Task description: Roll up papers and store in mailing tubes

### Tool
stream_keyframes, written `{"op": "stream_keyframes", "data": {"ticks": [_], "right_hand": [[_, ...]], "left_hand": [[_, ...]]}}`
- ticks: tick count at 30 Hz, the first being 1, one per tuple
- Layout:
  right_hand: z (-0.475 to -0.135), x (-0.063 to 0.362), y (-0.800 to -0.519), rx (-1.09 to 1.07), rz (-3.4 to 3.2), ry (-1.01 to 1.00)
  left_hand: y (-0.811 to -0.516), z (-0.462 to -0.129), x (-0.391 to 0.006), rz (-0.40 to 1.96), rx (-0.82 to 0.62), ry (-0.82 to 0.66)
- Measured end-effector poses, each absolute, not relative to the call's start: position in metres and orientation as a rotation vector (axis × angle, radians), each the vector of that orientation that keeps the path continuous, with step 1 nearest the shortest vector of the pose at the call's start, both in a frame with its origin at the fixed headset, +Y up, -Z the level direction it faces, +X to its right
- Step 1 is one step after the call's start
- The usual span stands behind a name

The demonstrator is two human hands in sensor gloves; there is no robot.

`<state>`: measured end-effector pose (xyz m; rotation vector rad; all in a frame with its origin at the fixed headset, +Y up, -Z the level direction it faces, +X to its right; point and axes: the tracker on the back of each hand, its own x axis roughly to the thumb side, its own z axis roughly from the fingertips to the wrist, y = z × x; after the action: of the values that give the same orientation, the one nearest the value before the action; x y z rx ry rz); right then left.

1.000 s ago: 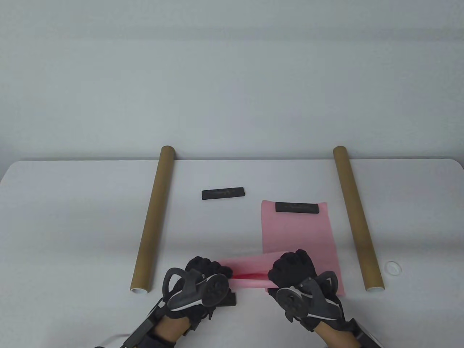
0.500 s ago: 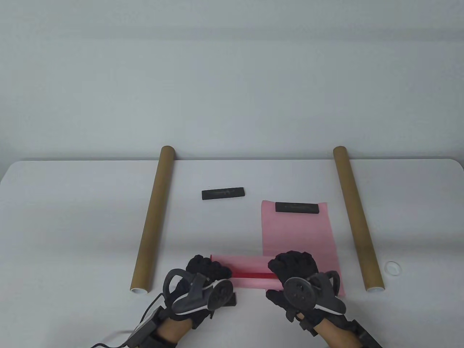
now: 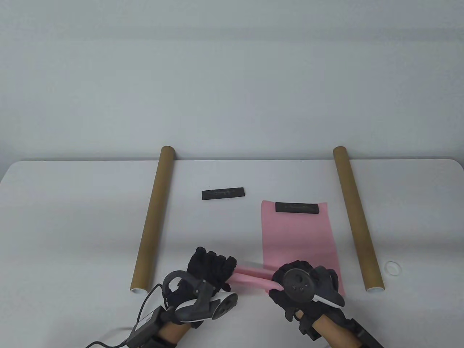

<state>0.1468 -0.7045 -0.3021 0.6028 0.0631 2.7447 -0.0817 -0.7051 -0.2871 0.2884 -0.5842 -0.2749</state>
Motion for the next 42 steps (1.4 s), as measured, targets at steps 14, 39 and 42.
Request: {"op": "stream_keyframes", "data": {"ticks": [14, 39, 42], "right_hand": [[-0.277, 0.131, -0.693, 0.862, 3.011, -0.568], [-0.279, 0.134, -0.692, 0.910, 3.063, -0.521], [-0.284, 0.136, -0.694, 0.895, 3.043, -0.347]], "left_hand": [[-0.712, -0.308, -0.102, 0.182, -0.161, -0.413], [-0.713, -0.309, -0.106, 0.112, -0.134, -0.463], [-0.709, -0.298, -0.099, -0.061, 0.081, -0.491]]}}
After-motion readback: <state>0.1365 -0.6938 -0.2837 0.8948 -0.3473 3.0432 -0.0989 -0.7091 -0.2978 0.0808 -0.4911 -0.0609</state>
